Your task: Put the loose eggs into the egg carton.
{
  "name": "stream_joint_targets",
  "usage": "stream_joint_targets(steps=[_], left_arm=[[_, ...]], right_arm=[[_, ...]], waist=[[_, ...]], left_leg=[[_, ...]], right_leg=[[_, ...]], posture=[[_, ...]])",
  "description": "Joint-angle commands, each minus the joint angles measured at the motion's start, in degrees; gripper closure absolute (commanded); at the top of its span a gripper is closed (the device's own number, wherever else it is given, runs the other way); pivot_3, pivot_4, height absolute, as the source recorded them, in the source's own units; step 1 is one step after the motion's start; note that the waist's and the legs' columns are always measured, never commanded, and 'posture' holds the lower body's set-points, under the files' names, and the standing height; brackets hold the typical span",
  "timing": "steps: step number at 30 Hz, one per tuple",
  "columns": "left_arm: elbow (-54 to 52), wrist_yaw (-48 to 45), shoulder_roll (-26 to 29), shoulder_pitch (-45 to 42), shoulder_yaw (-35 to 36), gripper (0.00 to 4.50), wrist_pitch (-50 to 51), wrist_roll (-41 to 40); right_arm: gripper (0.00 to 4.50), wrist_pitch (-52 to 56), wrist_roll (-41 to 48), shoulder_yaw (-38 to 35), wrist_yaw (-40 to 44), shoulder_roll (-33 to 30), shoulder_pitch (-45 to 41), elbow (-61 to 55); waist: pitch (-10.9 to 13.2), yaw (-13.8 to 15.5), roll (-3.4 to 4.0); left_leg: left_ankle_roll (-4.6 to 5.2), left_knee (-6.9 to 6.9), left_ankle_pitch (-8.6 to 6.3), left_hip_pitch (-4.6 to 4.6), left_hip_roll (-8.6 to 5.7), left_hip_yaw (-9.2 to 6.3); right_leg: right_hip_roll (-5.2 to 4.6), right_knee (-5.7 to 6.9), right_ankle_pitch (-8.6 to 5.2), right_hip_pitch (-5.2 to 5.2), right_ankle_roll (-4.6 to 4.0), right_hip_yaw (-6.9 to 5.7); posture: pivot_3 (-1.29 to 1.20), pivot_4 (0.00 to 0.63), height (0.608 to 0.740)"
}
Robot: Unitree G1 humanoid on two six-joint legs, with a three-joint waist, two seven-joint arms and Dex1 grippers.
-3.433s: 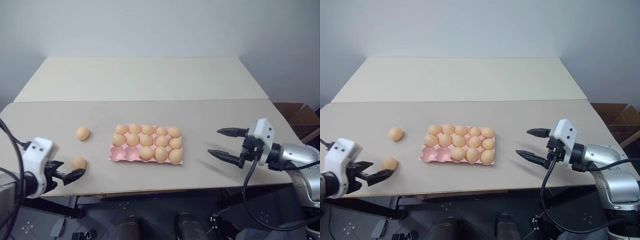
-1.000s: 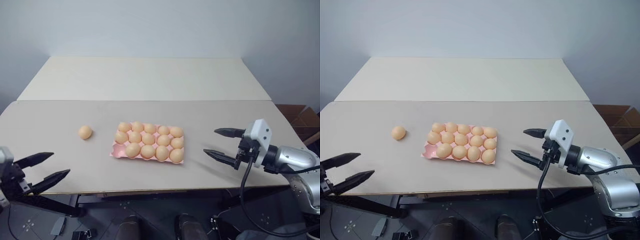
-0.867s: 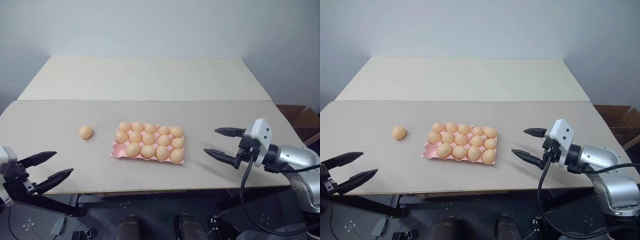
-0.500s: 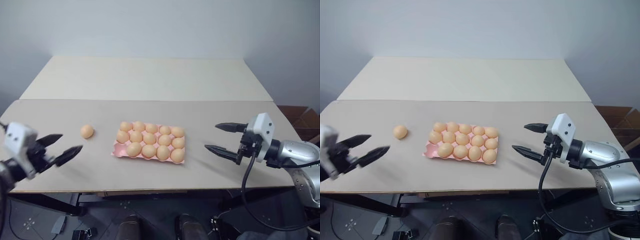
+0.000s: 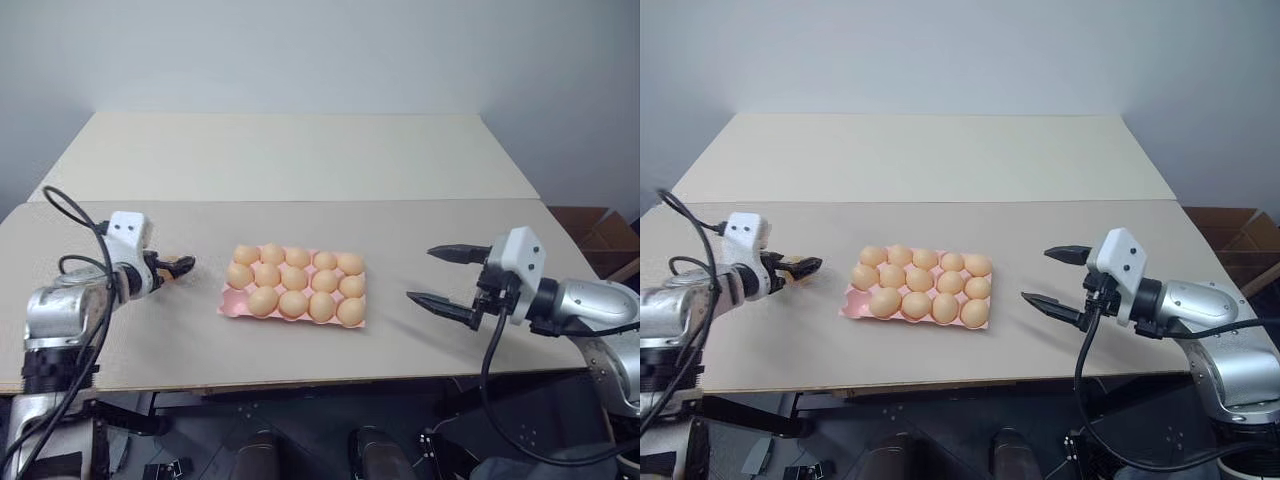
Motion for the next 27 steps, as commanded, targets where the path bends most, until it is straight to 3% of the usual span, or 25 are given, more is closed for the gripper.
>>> stream_joint_targets(steps=[1,6,9,17,23,27], left_arm=[[1.3,0.1,0.1,-1.8,-0.7,1.22,-1.4,2.0],[-1.3,0.0,0.2,-2.3,-0.3,2.73,-2.1,3.0],[-8.3,-5.7,2.8,-0.1,-0.2,2.73,-7.0,2.1],[-22.0,-33.4,12.2,10.3,-0.7,2.73,-14.3,-8.3],[-20.5,-35.9,12.6,11.6,-6.1,2.73,-17.3,-4.6],[-19.4,-35.4,10.8,10.4,-8.4,1.55,-17.8,-3.8]], right_arm=[[0.00,0.3,0.9,-2.9,-1.5,-0.9,0.4,-2.8],[0.00,0.8,1.5,-4.4,-3.1,-0.8,1.4,-3.7],[0.00,0.9,1.6,-4.6,-3.6,-0.7,1.9,-4.0],[0.00,0.0,0.7,-2.8,-5.0,0.5,2.4,-4.5],[0.00,0.1,0.4,-2.8,-6.3,1.3,2.7,-5.2],[0.00,0.5,0.8,-3.4,-6.8,1.1,3.5,-5.9]], waist=[[0.0,0.0,-0.01],[0.0,0.2,-0.01],[0.0,0.2,-0.02],[0.0,0.0,0.01],[0.0,0.4,0.02],[0.0,0.6,0.01]], left_leg=[[0.00,0.00,0.00,0.00,0.00,0.00],[0.00,0.02,0.00,-0.02,0.00,0.00],[-0.01,0.04,0.01,-0.04,0.00,-0.01],[-0.01,-0.04,0.00,-0.01,0.02,0.08],[-0.01,0.03,0.02,0.05,0.02,0.05],[-0.01,0.06,0.02,-0.02,0.02,0.05]], right_leg=[[0.00,0.01,0.00,0.00,0.00,0.00],[-0.04,0.02,0.00,0.00,0.00,-0.01],[-0.04,0.01,0.01,0.00,0.02,-0.02],[-0.08,-0.02,-0.02,-0.05,-0.03,0.02],[-0.03,0.05,-0.05,0.00,-0.05,0.00],[-0.04,0.02,-0.04,-0.02,-0.03,0.01]], posture=[[0.00,0.150,0.740],[0.00,0.150,0.740],[0.00,0.150,0.740],[0.00,0.150,0.740],[0.00,0.150,0.740],[0.00,0.150,0.740]])
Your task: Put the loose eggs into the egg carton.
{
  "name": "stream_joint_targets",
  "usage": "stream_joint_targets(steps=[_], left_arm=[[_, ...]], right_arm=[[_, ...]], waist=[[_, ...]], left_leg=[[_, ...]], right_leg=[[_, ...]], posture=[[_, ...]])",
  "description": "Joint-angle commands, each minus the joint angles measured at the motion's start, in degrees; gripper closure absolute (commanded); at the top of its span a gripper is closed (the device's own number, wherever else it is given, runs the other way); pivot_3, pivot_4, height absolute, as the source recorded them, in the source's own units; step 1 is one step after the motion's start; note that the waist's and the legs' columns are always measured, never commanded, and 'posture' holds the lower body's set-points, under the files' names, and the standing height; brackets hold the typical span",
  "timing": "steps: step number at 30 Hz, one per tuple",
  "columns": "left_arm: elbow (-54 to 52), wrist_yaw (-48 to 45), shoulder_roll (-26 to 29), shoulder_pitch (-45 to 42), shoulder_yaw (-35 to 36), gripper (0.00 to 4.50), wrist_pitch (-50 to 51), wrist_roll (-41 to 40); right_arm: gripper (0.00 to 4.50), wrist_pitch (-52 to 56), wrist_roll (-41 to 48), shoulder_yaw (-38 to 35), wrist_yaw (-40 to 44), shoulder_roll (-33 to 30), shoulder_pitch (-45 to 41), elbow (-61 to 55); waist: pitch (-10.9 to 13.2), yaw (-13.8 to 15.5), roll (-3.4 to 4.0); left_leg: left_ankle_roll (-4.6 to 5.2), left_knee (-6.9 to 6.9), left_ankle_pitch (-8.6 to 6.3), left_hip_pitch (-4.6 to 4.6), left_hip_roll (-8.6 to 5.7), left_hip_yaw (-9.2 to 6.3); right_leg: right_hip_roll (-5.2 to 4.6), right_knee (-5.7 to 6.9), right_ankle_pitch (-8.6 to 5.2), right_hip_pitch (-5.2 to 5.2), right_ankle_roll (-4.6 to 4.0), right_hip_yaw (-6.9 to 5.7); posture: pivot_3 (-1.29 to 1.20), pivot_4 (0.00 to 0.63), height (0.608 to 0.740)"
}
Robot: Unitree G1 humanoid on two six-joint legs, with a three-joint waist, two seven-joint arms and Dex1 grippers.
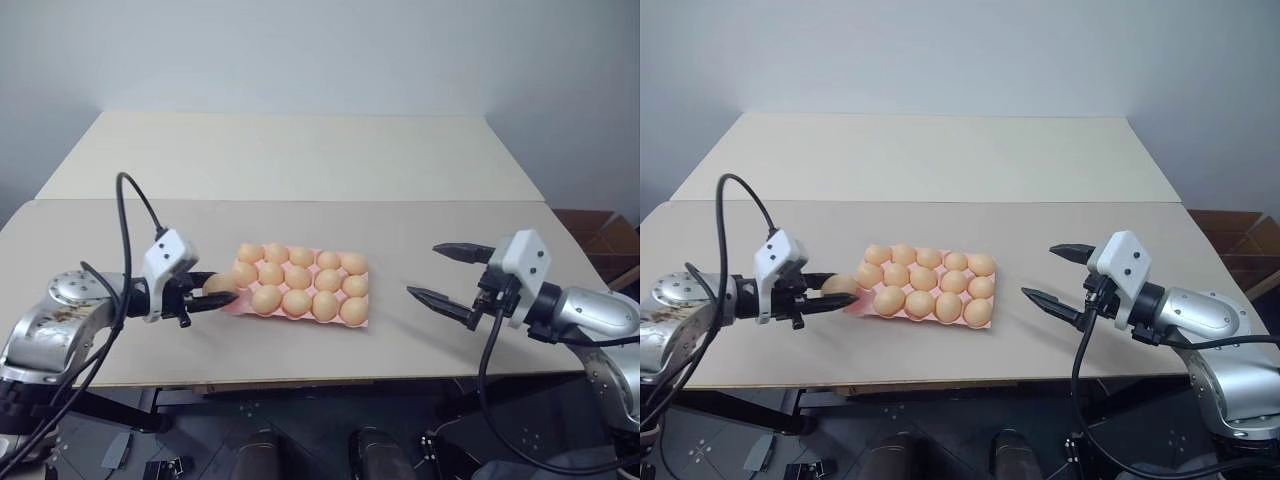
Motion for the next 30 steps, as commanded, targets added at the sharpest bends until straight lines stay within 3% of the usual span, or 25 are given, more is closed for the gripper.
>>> stream_joint_targets(steps=[1,5,10,14,21,26,30], left_arm=[[0.4,0.4,-1.4,-1.8,-0.5,1.15,-1.9,0.7],[0.5,0.3,-1.7,-2.1,0.9,0.02,-2.3,0.4],[-3.2,0.1,1.4,0.3,9.0,0.02,-1.9,-1.8],[-4.4,-4.6,5.0,7.3,20.1,0.02,-3.8,-4.7],[-2.1,-14.3,3.0,22.9,36.7,0.02,-10.9,-7.8],[-5.8,-15.2,-0.2,31.8,41.6,0.02,-8.1,-11.5],[-10.1,-9.3,-2.0,35.2,41.3,0.02,-7.4,-9.4]], right_arm=[[0.00,-0.3,0.9,-2.0,-0.7,-0.3,0.3,-2.2],[0.00,0.2,1.3,-2.2,-1.3,-0.4,0.4,-2.8],[0.00,0.4,1.5,-2.4,-1.5,-0.3,0.7,-3.4],[0.00,-0.2,2.1,-2.6,-0.2,-0.4,1.1,-3.1],[0.00,-1.9,4.7,-3.7,6.8,-2.5,0.5,1.1],[0.00,-2.3,6.1,-4.4,11.8,-4.3,0.5,4.2],[0.00,-2.9,5.0,-3.6,12.7,-4.5,-0.5,6.0]], waist=[[0.0,0.0,0.00],[0.0,0.1,0.00],[0.0,-0.4,-0.01],[0.0,-1.1,0.01],[0.0,-1.1,0.03],[0.0,-0.9,0.03],[0.0,-0.4,0.03]], left_leg=[[0.00,0.00,0.00,-0.03,0.00,-0.01],[0.01,0.01,-0.01,-0.08,0.00,-0.02],[0.01,0.01,-0.01,-0.04,0.04,-0.02],[0.01,-0.07,-0.01,0.00,0.08,0.00],[0.01,-0.08,-0.01,0.05,0.08,0.05],[0.00,-0.08,-0.01,0.10,0.09,0.08],[0.00,-0.07,-0.01,0.11,0.09,0.06]], right_leg=[[0.00,-0.02,0.00,-0.01,0.01,-0.01],[0.01,-0.05,0.01,-0.02,0.03,-0.02],[0.04,-0.02,0.01,-0.02,0.02,-0.01],[0.04,-0.02,-0.02,-0.06,0.00,0.00],[-0.03,-0.04,-0.06,-0.03,-0.06,-0.01],[-0.05,-0.04,-0.21,-0.01,-0.32,-0.01],[-0.05,-0.03,-0.23,0.01,-0.35,-0.01]], posture=[[0.00,0.150,0.740],[0.00,0.150,0.740],[0.00,0.150,0.740],[0.00,0.150,0.740],[0.00,0.150,0.740],[0.00,0.150,0.740],[0.00,0.150,0.740]])
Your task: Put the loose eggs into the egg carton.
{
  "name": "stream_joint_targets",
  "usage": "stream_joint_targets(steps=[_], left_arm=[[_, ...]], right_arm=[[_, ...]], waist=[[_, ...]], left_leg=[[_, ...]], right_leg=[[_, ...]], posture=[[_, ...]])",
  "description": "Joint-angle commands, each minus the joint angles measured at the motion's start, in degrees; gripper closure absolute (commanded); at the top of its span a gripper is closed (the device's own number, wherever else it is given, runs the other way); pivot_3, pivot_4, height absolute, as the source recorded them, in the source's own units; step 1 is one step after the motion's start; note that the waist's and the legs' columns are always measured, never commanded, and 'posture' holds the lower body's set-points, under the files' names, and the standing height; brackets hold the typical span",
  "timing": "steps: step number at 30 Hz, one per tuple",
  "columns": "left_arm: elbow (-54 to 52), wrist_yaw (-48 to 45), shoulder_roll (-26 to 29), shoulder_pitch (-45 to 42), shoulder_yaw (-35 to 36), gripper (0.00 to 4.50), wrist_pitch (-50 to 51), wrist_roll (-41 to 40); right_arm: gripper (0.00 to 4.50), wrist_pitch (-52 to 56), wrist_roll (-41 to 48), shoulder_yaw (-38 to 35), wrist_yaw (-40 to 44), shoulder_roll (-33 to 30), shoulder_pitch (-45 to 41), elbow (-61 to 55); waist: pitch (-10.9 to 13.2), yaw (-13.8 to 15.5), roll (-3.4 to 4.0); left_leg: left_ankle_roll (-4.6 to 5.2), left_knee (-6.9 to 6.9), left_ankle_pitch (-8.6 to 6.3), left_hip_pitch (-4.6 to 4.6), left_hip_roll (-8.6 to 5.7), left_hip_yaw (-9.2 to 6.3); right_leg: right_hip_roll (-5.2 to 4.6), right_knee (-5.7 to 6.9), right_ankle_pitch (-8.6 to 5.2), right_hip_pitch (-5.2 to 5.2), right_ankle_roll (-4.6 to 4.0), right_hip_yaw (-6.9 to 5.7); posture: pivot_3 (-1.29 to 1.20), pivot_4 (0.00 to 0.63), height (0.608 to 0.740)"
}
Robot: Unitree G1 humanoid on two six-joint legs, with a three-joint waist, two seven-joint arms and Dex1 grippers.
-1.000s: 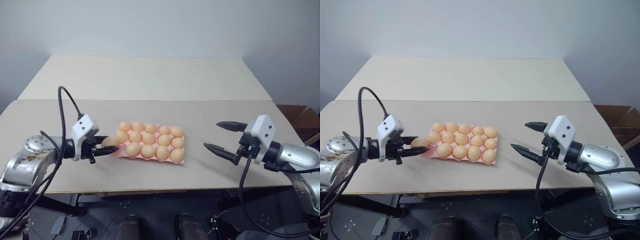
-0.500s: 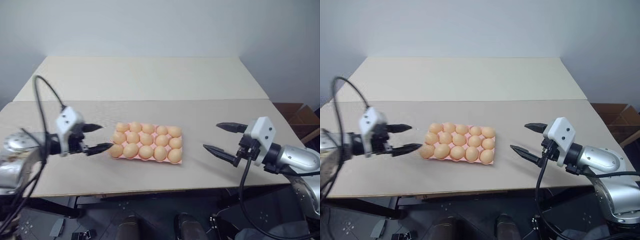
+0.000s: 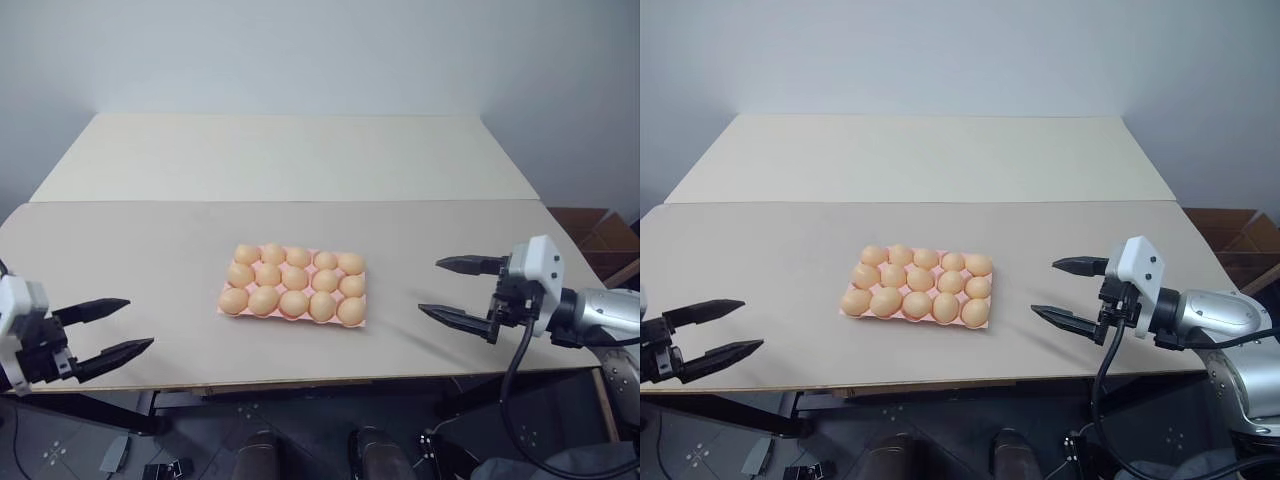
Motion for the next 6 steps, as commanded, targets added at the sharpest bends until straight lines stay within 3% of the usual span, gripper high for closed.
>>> stream_joint_targets(steps=[1,6], left_arm=[[-3.9,3.3,-0.4,0.8,1.8,0.02,0.5,-0.3],[-4.6,2.4,0.0,1.4,2.4,0.02,1.2,-2.5]], right_arm=[[0.00,-1.9,0.3,-1.2,0.9,-0.8,-1.5,0.5],[0.00,-1.8,0.3,-1.0,1.3,-0.8,-2.2,1.0]], waist=[[0.0,0.2,0.00],[0.0,0.2,0.01]], left_leg=[[0.00,0.00,0.00,0.01,0.00,0.01],[0.00,0.00,0.00,0.03,0.01,0.02]], right_leg=[[-0.01,0.01,0.00,0.00,-0.01,0.01],[0.03,0.05,0.00,-0.02,-0.02,0.01]], posture=[[0.00,0.150,0.740],[0.00,0.150,0.740]])
